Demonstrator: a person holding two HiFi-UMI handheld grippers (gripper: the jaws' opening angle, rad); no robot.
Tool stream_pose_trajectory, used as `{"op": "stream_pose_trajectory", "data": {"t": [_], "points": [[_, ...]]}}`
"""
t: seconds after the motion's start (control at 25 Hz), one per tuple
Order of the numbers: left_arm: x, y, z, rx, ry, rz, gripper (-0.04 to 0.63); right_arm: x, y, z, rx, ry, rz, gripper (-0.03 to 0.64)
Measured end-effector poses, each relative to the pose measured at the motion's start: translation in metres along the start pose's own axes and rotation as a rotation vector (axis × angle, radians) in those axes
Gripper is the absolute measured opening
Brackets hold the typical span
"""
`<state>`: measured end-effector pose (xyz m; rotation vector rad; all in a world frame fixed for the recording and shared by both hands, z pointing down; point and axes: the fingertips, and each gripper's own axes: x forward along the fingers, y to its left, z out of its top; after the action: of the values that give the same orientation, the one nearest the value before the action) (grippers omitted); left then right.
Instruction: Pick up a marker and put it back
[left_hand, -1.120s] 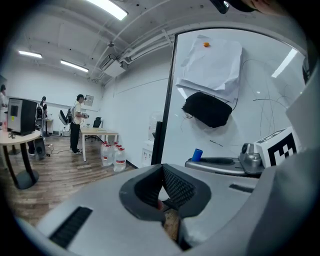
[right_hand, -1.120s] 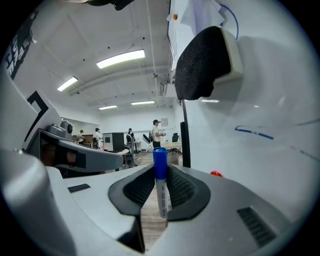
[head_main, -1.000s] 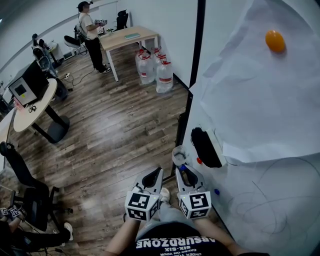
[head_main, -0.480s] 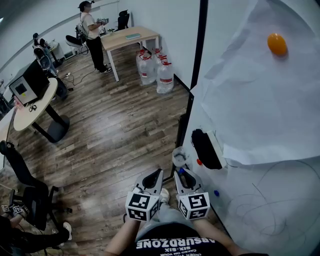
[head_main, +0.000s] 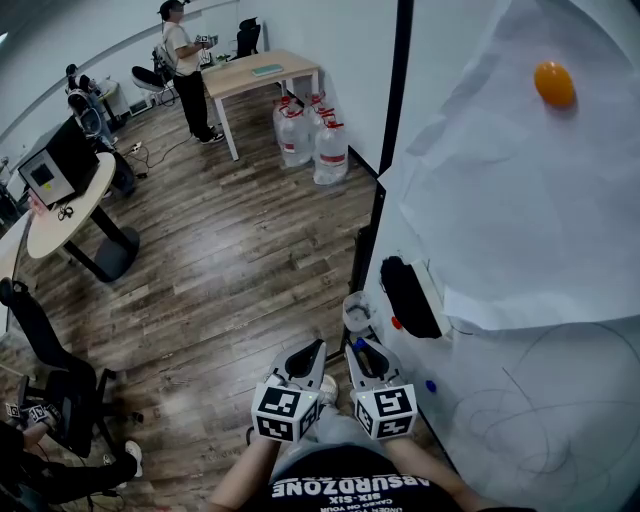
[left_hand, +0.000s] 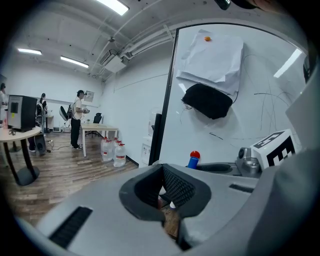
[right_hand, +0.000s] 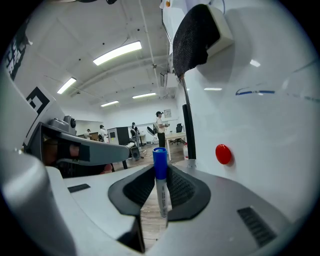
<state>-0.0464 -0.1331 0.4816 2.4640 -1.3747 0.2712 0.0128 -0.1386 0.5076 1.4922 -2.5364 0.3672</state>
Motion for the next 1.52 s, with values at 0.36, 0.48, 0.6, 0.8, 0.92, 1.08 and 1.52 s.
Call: {"op": "stream_pose_trajectory", "data": {"t": [0.36,0.48,0.6,0.8,0.92,1.08,1.52], "points": [[-0.002,-0.001,-0.002,-0.002,0.004,0.003,0.008,-0.001,0.005,0.000,-0.003,-0.004,0.016,0.071],[-0.003,0.000,-0.003,-0.001,0.004,0.004,0.008,-0.001,0.007,0.000,-0.008,-0.007,0.018,0.071],[-0.004,0.000,-0.004,0.001,0.008,0.004,0.008,-0.003,0.008,0.000,-0.009,-0.008,0.019,0.071],[-0.005,0.000,-0.003,-0.001,0.002,0.003,0.008,-0.004,0.010,0.004,-0.015,-0.014,0.017,0.071],[-0.005,0.001,-0.002,-0.001,-0.001,0.004,0.008,-0.004,0.012,0.005,-0.020,-0.018,0.020,0.071],[-0.005,0.001,-0.002,-0.002,-0.002,0.005,0.008,-0.005,0.012,0.008,-0.021,-0.023,0.019,0.071],[-0.003,0.002,0.001,-0.007,-0.008,0.003,0.008,-0.012,0.016,0.031,-0.033,-0.068,0.022,0.071]]}}
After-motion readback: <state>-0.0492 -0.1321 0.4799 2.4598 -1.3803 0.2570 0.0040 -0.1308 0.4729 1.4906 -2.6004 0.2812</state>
